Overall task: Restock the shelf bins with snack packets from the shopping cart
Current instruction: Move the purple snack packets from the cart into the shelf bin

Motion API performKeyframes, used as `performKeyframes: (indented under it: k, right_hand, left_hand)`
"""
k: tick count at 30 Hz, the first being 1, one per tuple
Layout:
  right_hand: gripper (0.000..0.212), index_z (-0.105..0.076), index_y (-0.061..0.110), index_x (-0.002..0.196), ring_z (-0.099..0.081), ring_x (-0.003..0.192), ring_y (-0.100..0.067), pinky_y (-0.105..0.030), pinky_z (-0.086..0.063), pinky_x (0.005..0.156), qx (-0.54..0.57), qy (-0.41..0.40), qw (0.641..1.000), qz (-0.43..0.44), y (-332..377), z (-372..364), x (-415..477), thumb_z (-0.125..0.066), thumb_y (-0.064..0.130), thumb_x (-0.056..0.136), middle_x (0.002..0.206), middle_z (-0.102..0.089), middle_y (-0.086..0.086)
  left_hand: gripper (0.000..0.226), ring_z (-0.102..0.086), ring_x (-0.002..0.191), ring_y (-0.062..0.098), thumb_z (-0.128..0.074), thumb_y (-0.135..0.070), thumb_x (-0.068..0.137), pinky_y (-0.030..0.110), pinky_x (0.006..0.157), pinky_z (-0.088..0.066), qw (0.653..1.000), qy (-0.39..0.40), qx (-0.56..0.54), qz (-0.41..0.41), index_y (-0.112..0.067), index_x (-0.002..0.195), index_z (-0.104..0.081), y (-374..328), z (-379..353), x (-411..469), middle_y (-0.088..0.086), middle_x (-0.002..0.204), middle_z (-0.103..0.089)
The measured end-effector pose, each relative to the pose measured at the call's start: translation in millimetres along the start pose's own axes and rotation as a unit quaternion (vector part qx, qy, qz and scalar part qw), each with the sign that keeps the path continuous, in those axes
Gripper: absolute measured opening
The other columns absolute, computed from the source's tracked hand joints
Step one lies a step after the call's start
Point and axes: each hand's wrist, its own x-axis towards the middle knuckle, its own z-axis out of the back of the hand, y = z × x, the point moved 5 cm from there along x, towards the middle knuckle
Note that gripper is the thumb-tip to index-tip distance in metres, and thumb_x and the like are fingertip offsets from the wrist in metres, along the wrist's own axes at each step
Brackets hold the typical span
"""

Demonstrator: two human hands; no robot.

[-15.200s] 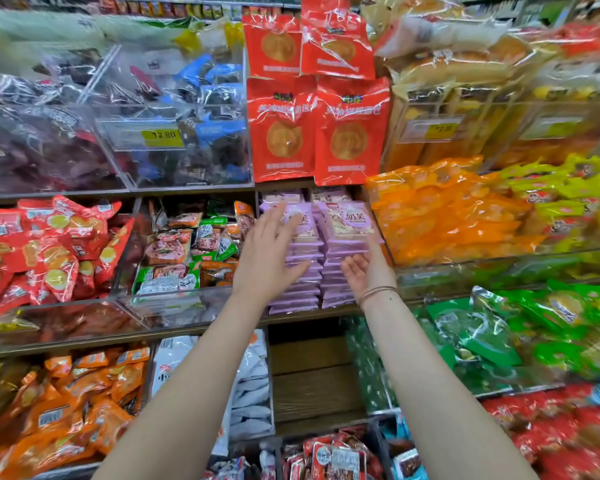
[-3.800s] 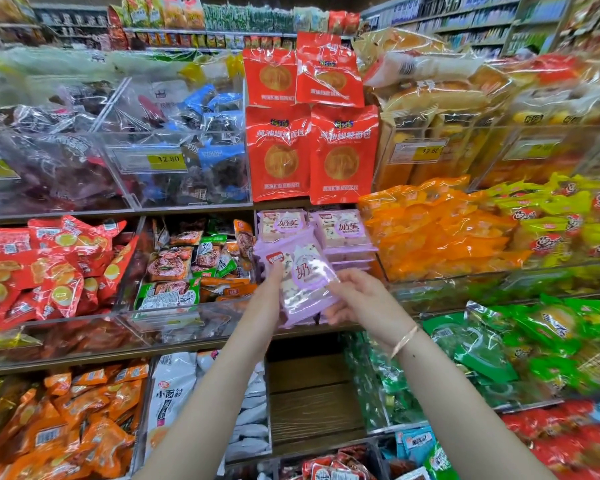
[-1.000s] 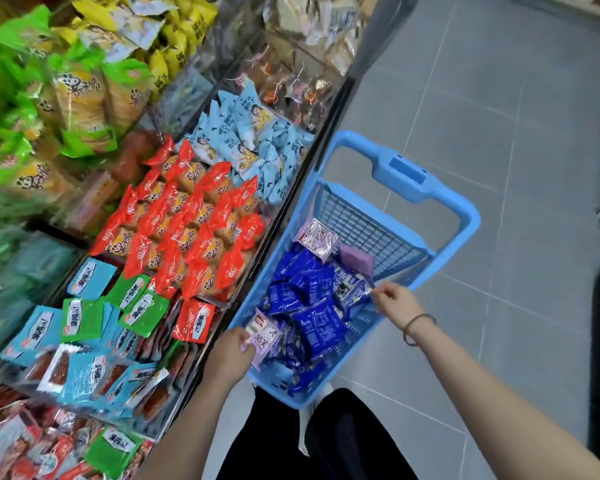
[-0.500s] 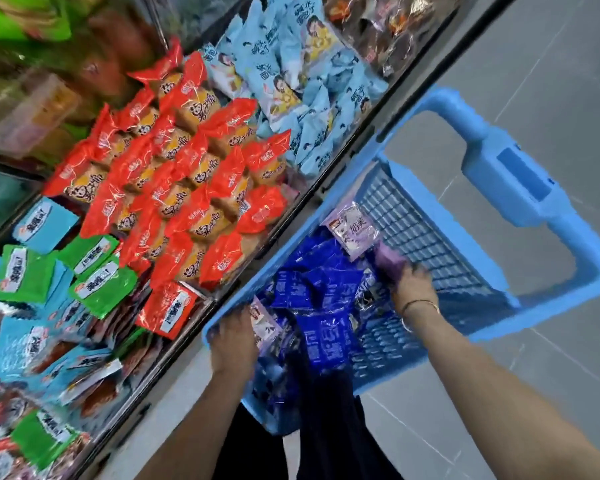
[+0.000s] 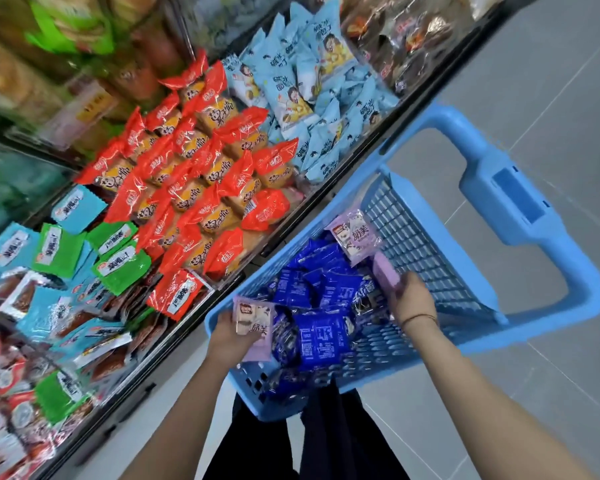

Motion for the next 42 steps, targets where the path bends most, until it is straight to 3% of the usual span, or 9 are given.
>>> performKeyframes:
  k: [6, 8, 14, 18, 24, 27, 30, 35, 42]
  right_hand:
    - [0.019, -0.053, 0.014, 0.105, -0.059, 0.076, -0.027, -0.027, -0.036, 0.063, 0.126, -0.053, 0.981, 0.141, 31, 47, -101, -0.059, 0.012, 0.086, 0.095, -0.065, -0.008]
    - [0.024, -0.054, 0.015, 0.107, -0.061, 0.094, -0.023, -0.025, -0.042, 0.074, 0.142, -0.045, 0.968, 0.201, 50, 48, -128, -0.06, 0.009, 0.085, 0.112, -0.063, -0.006]
    - [0.02, -0.06, 0.011, 0.102, -0.041, 0.13, -0.023, -0.033, -0.032, 0.105, 0.108, -0.054, 0.937, 0.328, 96, 50, -169, -0.058, 0.021, 0.085, 0.134, -0.051, -0.007]
    - [0.033, -0.065, 0.014, 0.113, -0.043, 0.119, -0.014, -0.021, -0.027, 0.107, 0.117, -0.012, 0.894, 0.432, 108, 61, -180, -0.05, 0.027, 0.086, 0.131, -0.055, -0.003]
    - [0.042, -0.053, 0.015, 0.125, -0.052, 0.109, -0.01, -0.024, -0.044, 0.095, 0.278, -0.003, 0.933, 0.228, 90, 77, -135, -0.065, 0.013, 0.085, 0.121, -0.051, 0.005]
    - [0.029, -0.059, 0.018, 0.121, -0.057, 0.084, -0.001, -0.002, -0.041, 0.069, 0.269, 0.142, 0.94, 0.157, 89, 56, -129, -0.056, 0.022, 0.092, 0.107, -0.066, 0.003]
    - [0.016, -0.066, 0.019, 0.088, -0.044, 0.049, 0.004, -0.011, -0.035, 0.049, 0.199, 0.142, 0.952, 0.186, 91, 38, -133, -0.051, 0.021, 0.094, 0.062, -0.059, 0.01]
    - [0.014, -0.063, 0.024, 0.085, -0.061, 0.067, -0.001, -0.016, -0.049, 0.065, 0.32, 0.198, 0.923, 0.082, 76, 15, -93, -0.053, 0.018, 0.094, 0.078, -0.067, 0.006]
    - [0.019, -0.053, 0.006, 0.073, -0.048, 0.055, -0.018, -0.026, -0.043, 0.053, 0.371, 0.145, 0.902, -0.164, 48, -16, 23, -0.054, 0.008, 0.092, 0.066, -0.05, -0.01]
  left_hand:
    - [0.082, -0.039, 0.135, 0.02, -0.064, -0.025, 0.09, 0.037, 0.112, -0.03, 0.984, 0.056, -0.166, -0.034, -0.016, 0.153, -0.011, -44, -6, -72, -0.001, 0.153, -0.031]
    - [0.081, -0.029, 0.141, 0.022, -0.057, -0.036, 0.094, 0.035, 0.11, -0.028, 0.979, 0.052, -0.191, -0.048, -0.02, 0.153, -0.004, -60, -16, -88, -0.001, 0.159, -0.016]
    - [0.034, -0.057, 0.095, -0.011, -0.058, -0.042, 0.089, 0.015, 0.084, -0.045, 0.944, 0.046, -0.306, -0.113, -0.033, 0.117, -0.04, -99, -34, -115, -0.016, 0.117, -0.052]
    - [0.048, -0.072, 0.084, 0.015, -0.077, -0.015, 0.078, 0.036, 0.073, -0.059, 0.918, 0.056, -0.374, -0.117, -0.02, 0.116, -0.048, -107, -25, -110, 0.002, 0.104, -0.07]
    - [0.088, -0.041, 0.115, 0.007, -0.069, -0.035, 0.084, 0.031, 0.094, -0.033, 0.946, 0.097, -0.29, -0.103, -0.03, 0.152, -0.012, -100, -18, -104, -0.017, 0.134, -0.033]
    - [0.077, -0.051, 0.109, 0.005, -0.07, -0.039, 0.082, 0.028, 0.095, -0.038, 0.941, 0.121, -0.302, -0.094, -0.032, 0.145, -0.027, -98, -25, -104, -0.019, 0.128, -0.048]
    - [0.074, -0.065, 0.099, 0.014, -0.086, -0.031, 0.066, 0.034, 0.092, -0.05, 0.946, 0.126, -0.283, -0.095, -0.027, 0.127, -0.044, -100, -30, -104, -0.009, 0.112, -0.065]
    - [0.07, -0.062, 0.105, 0.018, -0.082, -0.014, 0.071, 0.031, 0.088, -0.047, 0.951, 0.113, -0.278, -0.078, -0.025, 0.127, -0.042, -87, -22, -88, -0.001, 0.117, -0.063]
    - [0.063, -0.056, 0.089, 0.001, -0.077, -0.019, 0.076, 0.027, 0.091, -0.039, 0.949, 0.09, -0.301, -0.038, -0.032, 0.118, -0.033, -46, 2, -67, -0.02, 0.1, -0.052]
